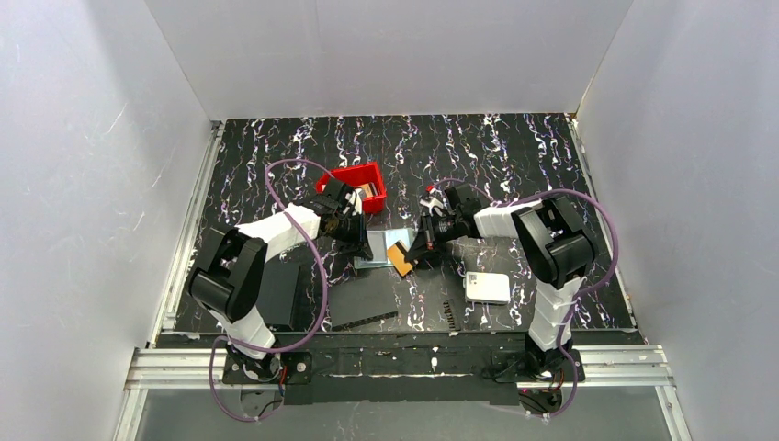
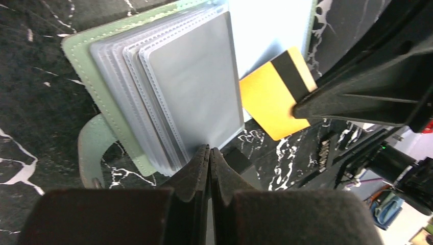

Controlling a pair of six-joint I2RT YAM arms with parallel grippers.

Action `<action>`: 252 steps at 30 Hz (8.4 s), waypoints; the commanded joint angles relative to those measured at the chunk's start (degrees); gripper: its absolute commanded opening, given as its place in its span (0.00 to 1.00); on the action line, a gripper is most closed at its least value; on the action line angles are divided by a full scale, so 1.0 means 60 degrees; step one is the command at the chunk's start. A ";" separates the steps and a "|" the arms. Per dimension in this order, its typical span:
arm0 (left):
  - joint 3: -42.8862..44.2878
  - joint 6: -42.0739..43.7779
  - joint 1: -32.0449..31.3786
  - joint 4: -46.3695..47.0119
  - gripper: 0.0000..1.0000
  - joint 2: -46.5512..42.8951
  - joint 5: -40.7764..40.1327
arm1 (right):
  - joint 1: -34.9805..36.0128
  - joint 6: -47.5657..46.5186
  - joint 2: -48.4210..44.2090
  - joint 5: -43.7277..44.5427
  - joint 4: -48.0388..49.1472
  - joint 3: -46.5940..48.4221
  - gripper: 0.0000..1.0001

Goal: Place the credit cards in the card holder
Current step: Insert the credit card into the card holder, then pick up the credit card from the storage box.

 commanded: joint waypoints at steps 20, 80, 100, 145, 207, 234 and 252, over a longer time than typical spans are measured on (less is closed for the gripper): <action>-0.0114 0.0456 0.0014 -0.1020 0.00 0.0629 -0.1660 | 0.0112 0.0260 -0.0611 -0.0077 0.0552 0.0062 0.01; 0.0175 0.0369 0.0788 -0.1443 0.19 -0.0273 -0.1199 | 0.0704 -0.0921 0.0364 0.2760 0.0259 0.1079 0.45; 0.0635 0.0367 0.0647 -0.0934 0.15 0.0762 -0.1231 | 0.1726 -0.2952 0.1073 0.2077 0.0483 0.1940 0.40; 0.1066 0.0564 0.0512 -0.0754 0.09 0.0589 -0.1337 | 0.3774 -0.6540 -0.0626 0.2257 0.1726 0.0417 0.75; 0.8529 0.1712 0.1941 -0.5736 0.80 0.3920 -0.4859 | 0.2066 -0.1637 0.1471 0.8652 -0.3368 0.7158 0.89; 0.8098 0.2492 0.1758 -0.6179 0.63 0.4411 -0.6819 | 0.2783 -0.1686 0.2926 1.2234 -0.3609 0.8456 0.24; 0.8117 0.2536 0.1783 -0.6304 0.38 0.3606 -0.6921 | 0.2783 -0.1729 0.2980 1.2103 -0.3519 0.8315 0.06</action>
